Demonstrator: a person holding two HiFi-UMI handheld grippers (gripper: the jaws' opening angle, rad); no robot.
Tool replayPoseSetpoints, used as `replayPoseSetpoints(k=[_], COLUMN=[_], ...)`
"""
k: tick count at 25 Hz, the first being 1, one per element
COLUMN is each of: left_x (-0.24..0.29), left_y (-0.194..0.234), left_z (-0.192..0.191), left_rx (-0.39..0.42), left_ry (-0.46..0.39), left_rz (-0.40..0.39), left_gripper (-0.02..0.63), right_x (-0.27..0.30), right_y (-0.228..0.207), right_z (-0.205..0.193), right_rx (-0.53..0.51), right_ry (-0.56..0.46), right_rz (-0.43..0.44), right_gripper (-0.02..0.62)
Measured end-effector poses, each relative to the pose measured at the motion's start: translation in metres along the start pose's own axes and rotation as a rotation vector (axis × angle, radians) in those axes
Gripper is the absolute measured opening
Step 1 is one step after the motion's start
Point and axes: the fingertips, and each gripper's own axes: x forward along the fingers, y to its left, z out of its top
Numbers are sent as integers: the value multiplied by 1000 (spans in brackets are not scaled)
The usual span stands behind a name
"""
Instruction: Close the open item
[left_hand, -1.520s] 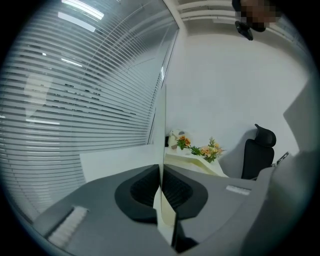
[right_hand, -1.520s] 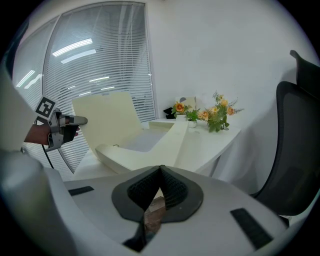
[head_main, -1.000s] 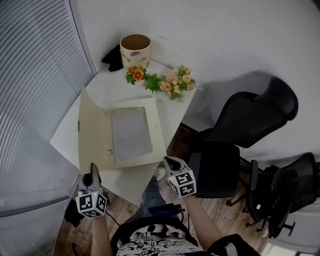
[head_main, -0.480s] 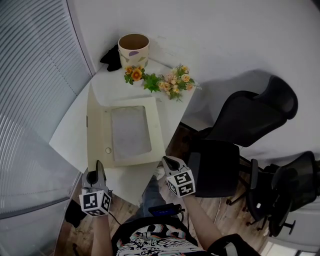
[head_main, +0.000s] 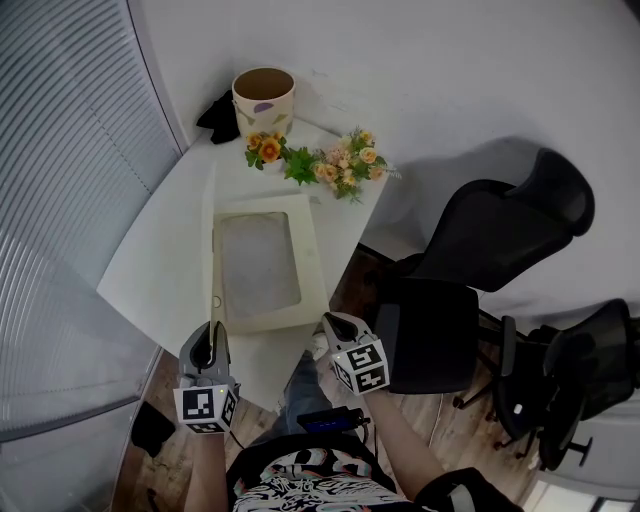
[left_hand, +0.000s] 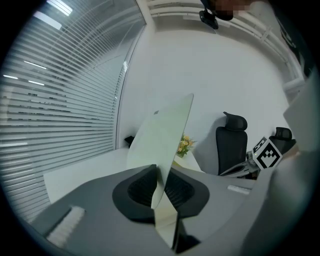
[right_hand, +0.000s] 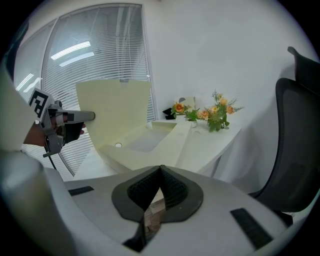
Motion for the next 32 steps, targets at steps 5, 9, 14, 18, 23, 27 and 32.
replayPoseSetpoints(k=[5, 9, 14, 18, 23, 27, 32], left_x=[7, 14, 22, 28, 38, 45, 57], left_y=[-15, -29, -46, -60, -72, -81, -94], left_z=[0, -2, -6, -7, -11, -15, -23], left_rx=[42, 76, 130, 155, 185, 202, 242], left_ry=[17, 36, 77, 94, 123, 153, 215], left_rz=[-41, -82, -128, -166, -200, -232, -289], left_gripper=[32, 37, 41, 44, 49, 52, 60], right_x=[0, 1, 1, 0, 1, 2, 3], right_y=[0, 0, 0, 2, 2, 3, 5], right_z=[-1, -1, 0, 0, 1, 1, 2], right_rx=[-2, 1, 5, 9, 13, 30, 42], right_ry=[3, 0, 0, -1, -6, -7, -2], right_rz=[6, 5, 9, 13, 21, 34, 63], right_gripper=[2, 2, 2, 2, 2, 2, 2])
